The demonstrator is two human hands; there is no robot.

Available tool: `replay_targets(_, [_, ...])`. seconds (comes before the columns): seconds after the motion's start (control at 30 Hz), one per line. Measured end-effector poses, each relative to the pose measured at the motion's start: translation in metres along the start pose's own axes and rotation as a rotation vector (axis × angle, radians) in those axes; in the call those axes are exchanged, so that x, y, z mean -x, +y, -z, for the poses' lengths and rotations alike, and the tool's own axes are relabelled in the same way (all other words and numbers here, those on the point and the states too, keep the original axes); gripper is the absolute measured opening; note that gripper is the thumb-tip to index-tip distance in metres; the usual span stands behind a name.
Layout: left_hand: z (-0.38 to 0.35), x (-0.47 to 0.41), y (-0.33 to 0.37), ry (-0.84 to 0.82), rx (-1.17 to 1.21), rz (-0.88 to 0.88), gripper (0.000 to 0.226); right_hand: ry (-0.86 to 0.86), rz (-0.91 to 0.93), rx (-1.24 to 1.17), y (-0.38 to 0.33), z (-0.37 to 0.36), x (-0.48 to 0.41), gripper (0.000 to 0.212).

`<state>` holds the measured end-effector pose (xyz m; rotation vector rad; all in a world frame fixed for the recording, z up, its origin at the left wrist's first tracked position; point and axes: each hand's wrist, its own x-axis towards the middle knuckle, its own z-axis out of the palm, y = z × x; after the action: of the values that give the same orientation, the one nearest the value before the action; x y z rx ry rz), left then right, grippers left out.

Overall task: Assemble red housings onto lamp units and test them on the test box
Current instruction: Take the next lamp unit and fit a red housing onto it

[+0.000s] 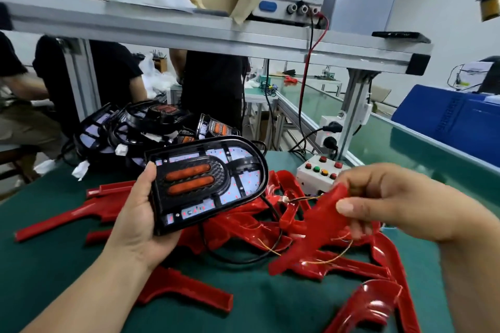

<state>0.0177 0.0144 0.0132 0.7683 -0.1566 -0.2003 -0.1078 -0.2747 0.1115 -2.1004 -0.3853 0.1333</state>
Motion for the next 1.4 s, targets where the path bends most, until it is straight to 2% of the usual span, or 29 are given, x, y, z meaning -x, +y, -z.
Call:
replay_targets(0.07, [-0.001,0.002,-0.002,-0.019,0.002,0.007,0.057,0.092,0.105,-0.239,0.001,0.002,-0.006,0.037])
replay_targets(0.1, [-0.001,0.003,-0.004,-0.031,0.003,0.011,0.058,0.152,0.144,-0.360,0.006,-0.004,-0.014,0.036])
replay_targets(0.2, [-0.001,0.005,-0.008,-0.085,-0.006,0.020,0.060,0.330,0.156,-0.690,0.026,-0.043,-0.043,0.014])
replay_targets(0.23, [-0.001,0.005,-0.009,-0.100,-0.008,0.022,0.061,0.362,0.123,-0.774,0.032,-0.056,-0.052,0.015])
replay_targets(0.43, [-0.002,0.007,-0.012,-0.110,-0.021,0.044,0.062,0.470,-0.039,-0.972,0.043,-0.082,-0.070,0.022])
replay_targets(0.57, [-0.004,0.008,-0.013,-0.092,-0.046,0.053,0.058,0.470,-0.079,-0.893,0.047,-0.086,-0.068,0.026])
replay_targets(0.67, [-0.004,0.008,-0.013,-0.064,-0.052,0.055,0.057,0.474,-0.109,-0.748,0.051,-0.084,-0.066,0.021])
replay_targets(0.87, [-0.005,0.011,-0.011,-0.098,-0.124,0.065,0.057,0.391,-0.116,-0.546,0.054,-0.081,-0.060,0.029])
replay_targets(1.03, [-0.008,0.013,-0.013,-0.116,-0.161,0.060,0.054,0.427,-0.190,-0.398,0.055,-0.089,-0.063,0.031])
replay_targets(1.23, [-0.006,0.012,-0.012,-0.112,-0.136,0.070,0.053,0.558,-0.193,0.018,0.059,-0.086,-0.060,0.049])
replay_targets(1.3, [-0.005,0.012,-0.012,-0.113,-0.119,0.085,0.054,0.579,-0.195,-0.136,0.059,-0.088,-0.062,0.051])
replay_targets(1.4, [-0.004,0.009,-0.014,-0.122,-0.104,0.097,0.055,0.506,-0.173,-0.572,0.060,-0.094,-0.066,0.068])
